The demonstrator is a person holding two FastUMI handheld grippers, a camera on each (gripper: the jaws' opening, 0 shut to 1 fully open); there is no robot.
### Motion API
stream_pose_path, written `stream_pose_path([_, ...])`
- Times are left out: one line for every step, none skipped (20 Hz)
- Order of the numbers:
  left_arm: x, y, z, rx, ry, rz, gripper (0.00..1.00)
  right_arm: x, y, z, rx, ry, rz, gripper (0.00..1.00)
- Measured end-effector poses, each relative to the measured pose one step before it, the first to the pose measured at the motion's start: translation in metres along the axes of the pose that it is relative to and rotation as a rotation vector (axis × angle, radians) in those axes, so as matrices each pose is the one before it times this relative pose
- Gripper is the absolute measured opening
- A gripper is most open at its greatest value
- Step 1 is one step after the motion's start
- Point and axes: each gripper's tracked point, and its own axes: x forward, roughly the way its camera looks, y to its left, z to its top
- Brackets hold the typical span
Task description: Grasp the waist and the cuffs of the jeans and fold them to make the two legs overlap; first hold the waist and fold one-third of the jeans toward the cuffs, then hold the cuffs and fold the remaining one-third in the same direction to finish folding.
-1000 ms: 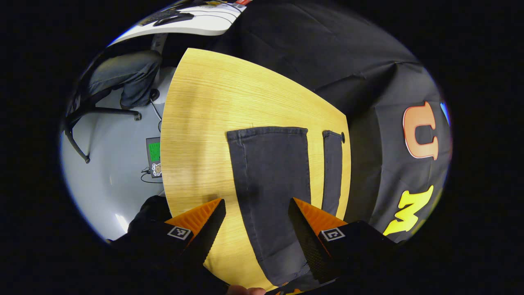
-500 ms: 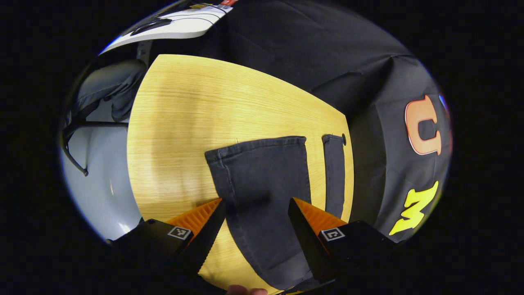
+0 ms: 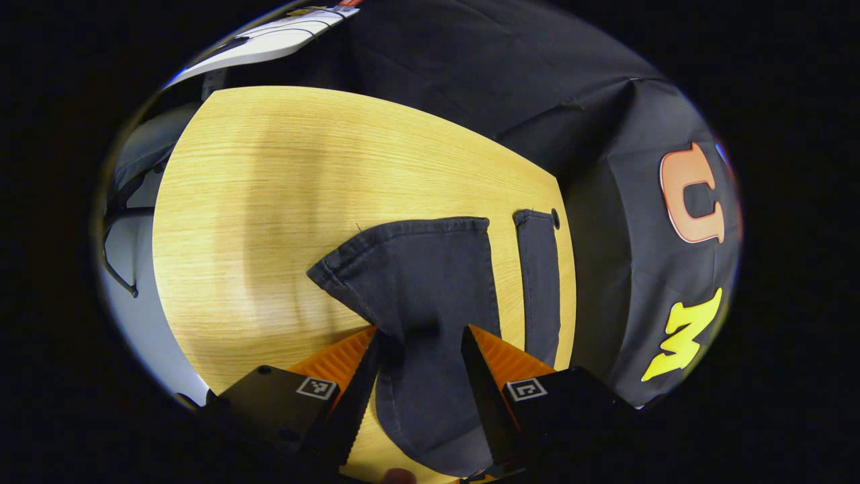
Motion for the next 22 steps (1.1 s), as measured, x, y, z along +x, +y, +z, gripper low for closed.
stream_pose_path([0.00124,-0.0009,0.00005,-0.00281,0.00216,0.0014,0.76,0.00469,0.00406,0.00049,-0.00266,0.0028,0.0071,0.92])
stream_pose_path([0.00251,-0.00037,0.00108,-0.00266,-0.00058,0.00092,0.74,0.00242,0.00278,-0.00156,-0.00819,0.00178,0.00305,0.95])
stream_pose_path([0.00179,-0.00125,0.00012,-0.00294,0.00189,-0.00076,0.7,0.00301,0.00168,-0.0009,-0.0142,0.00427,0.00152,0.92])
stream_pose_path([0.00069,-0.0016,-0.00066,-0.00121,0.00149,-0.00087,0.69,0.00166,0.00094,-0.00149,-0.01551,0.00691,0.00173,0.95])
stream_pose_path([0.0022,0.00013,-0.00008,0.00197,0.0025,0.00074,0.74,0.00189,0.00224,0.0001,-0.01587,-0.00375,0.00038,0.96])
stream_pose_path([0.00079,-0.00038,-0.00006,0.0018,0.00434,0.00078,0.65,0.00054,0.0023,0.0005,-0.00317,-0.0015,0.00437,0.96])
stream_pose_path([0.00073,-0.00094,0.00003,0.00054,0.0055,-0.00179,0.6,0.0007,0.001,0.00197,0.01033,-0.00768,-0.00106,0.96])
stream_pose_path([0.00152,-0.00114,-0.00093,-0.00029,0.00562,-0.00321,0.58,0.00247,0.00064,0.00073,0.01365,-0.00785,-0.00078,0.92])
stream_pose_path([0.00206,-0.00283,-0.00129,-0.00322,0.00711,-0.01217,0.61,0.00499,0.00002,0.00242,0.01878,-0.00996,-0.01218,0.95])
stream_pose_path([0.00239,-0.00168,-0.00016,-0.00162,0.00591,-0.0089,0.5,0.00852,-0.00315,-0.00002,0.01028,-0.00635,-0.04006,0.91])
stream_pose_path([0.00162,0.00103,0.00016,-0.00008,-0.00059,0.01104,0.4,0.00206,-0.00145,0.00336,0.01464,-0.00787,-0.01828,0.73])
stream_pose_path([0.00283,0.00206,0.00036,0.00068,0.00331,0.01276,0.33,0.00888,-0.00245,0.00122,0.01506,-0.00404,-0.02238,0.55])
stream_pose_path([0.00069,-0.00183,-0.00069,0.00324,0.00692,-0.00703,0.19,0.00183,-0.00349,0.00185,0.00924,-0.00394,-0.02375,0.37])
stream_pose_path([0.00045,-0.00273,-0.00124,0.00696,0.01004,-0.00655,0.17,0.00177,0.00009,-0.00011,0.01366,-0.00339,-0.00071,0.19])
stream_pose_path([-0.00023,-0.00068,0.00002,0.00687,0.00759,0.00022,0.14,0.00058,-0.00032,0.00133,0.00171,-0.00064,-0.00625,0.23])
stream_pose_path([0.00064,0.00052,0.00031,0.0026,0.00453,0.0048,0.12,-0.0012,-0.0044,-0.00168,-0.0028,0.00037,-0.01477,0.22])
stream_pose_path([-0.00178,-0.00066,0.00043,-0.00307,0.0026,0.00157,0.08,-0.00448,0.00153,0.00015,0.00213,0.00056,-0.00701,0.1])
stream_pose_path([-0.00271,-0.002,0.00098,-0.00529,0.00043,-0.00283,0.07,0.00202,0.00275,0.00033,0.00245,0.00017,0.00059,0.06])
stream_pose_path([-0.00317,-0.00113,0.00109,-0.00325,0.00194,-0.00093,0.05,-0.00183,0.00226,0.00046,0.00608,-0.0014,0.00636,0.06])
stream_pose_path([-0.00336,-0.00127,0.00026,-0.00077,-0.00086,-0.00304,0.05,-0.00244,0.00129,0.00105,0.00714,-0.00654,0.00583,0.14])
stream_pose_path([-0.00372,-0.00163,0.00025,0.00091,0.00044,0.00149,0.04,-0.00774,0.0023,0.00173,0.01962,-0.00163,0.00337,0.14])
stream_pose_path([-0.00273,-0.002,0.00059,-0.00289,0.0028,-0.00123,0.04,-0.00001,0.00437,-0.00169,0.00787,-0.00102,0.01376,0.01])
